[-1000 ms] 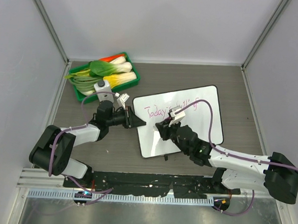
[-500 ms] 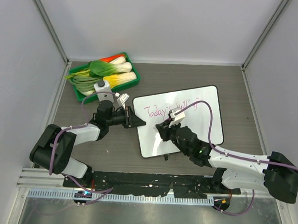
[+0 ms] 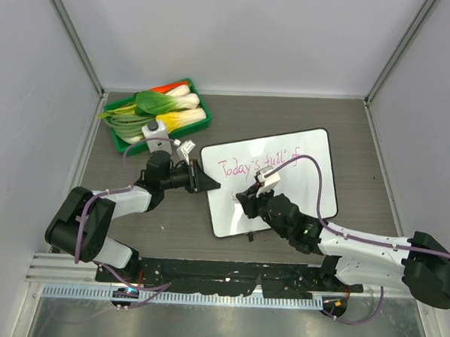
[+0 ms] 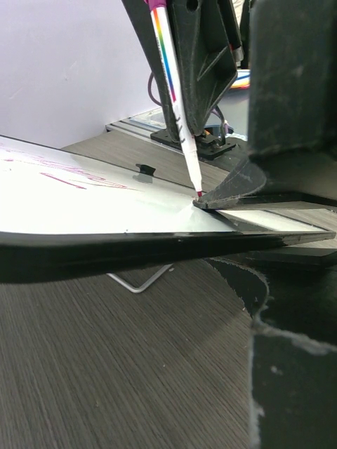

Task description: Write a sentence on the whiteboard

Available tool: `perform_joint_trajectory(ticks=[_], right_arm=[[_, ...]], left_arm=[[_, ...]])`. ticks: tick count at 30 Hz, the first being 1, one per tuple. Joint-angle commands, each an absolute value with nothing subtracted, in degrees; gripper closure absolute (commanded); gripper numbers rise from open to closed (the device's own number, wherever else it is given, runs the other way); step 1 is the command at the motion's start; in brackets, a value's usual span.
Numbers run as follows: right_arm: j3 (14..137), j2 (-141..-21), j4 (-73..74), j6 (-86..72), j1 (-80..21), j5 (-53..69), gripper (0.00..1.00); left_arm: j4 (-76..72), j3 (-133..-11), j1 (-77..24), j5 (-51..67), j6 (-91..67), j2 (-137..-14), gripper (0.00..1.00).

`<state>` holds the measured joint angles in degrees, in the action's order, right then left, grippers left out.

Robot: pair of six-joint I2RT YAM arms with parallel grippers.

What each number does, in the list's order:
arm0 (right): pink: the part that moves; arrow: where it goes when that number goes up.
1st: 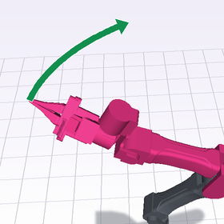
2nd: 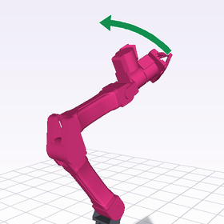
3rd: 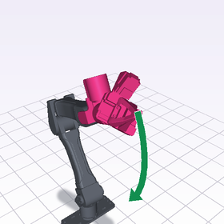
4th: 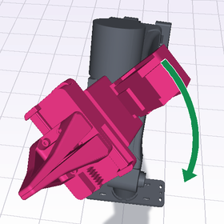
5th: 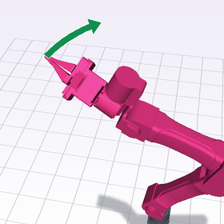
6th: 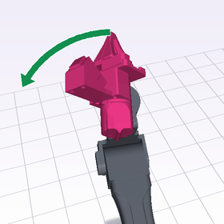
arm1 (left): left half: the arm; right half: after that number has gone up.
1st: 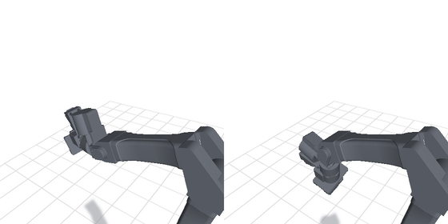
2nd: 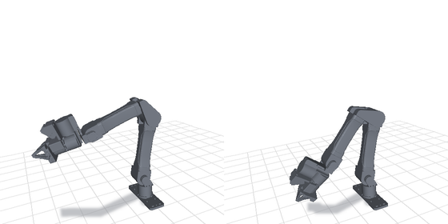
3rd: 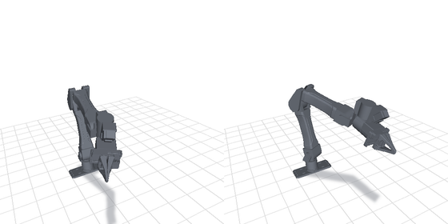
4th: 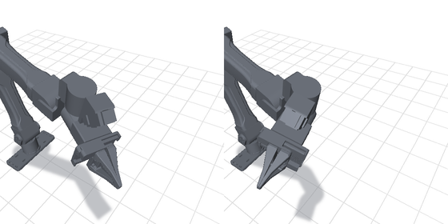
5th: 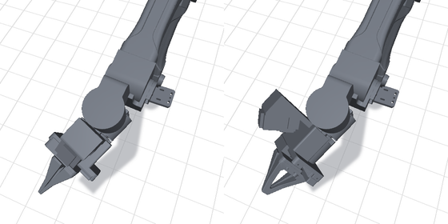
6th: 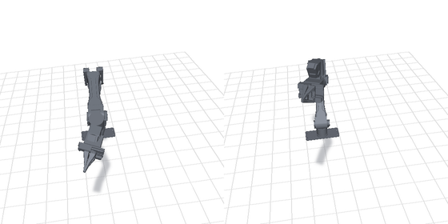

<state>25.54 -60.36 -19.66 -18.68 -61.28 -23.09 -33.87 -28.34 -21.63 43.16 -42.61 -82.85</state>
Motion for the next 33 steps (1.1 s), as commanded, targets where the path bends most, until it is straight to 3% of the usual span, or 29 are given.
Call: perform_joint_trajectory(ticks=[1, 20, 33], right_arm=[[25.31, -60.82, -17.76, -20.21, -62.49, -21.80, 0.99], [32.25, -58.70, -18.46, -17.75, -64.51, -27.42, 0.99], [33.40, -62.49, -17.93, -21.09, -58.28, -23.73, 0.99]], left_arm=[[-29.00, -28.13, -20.48, 31.29, -33.22, -84.64, 1.00], [-29.09, -28.04, -20.48, 31.55, -33.05, -84.38, 1.00], [-29.09, -28.21, -20.48, 31.99, -33.13, -84.55, 1.00]])
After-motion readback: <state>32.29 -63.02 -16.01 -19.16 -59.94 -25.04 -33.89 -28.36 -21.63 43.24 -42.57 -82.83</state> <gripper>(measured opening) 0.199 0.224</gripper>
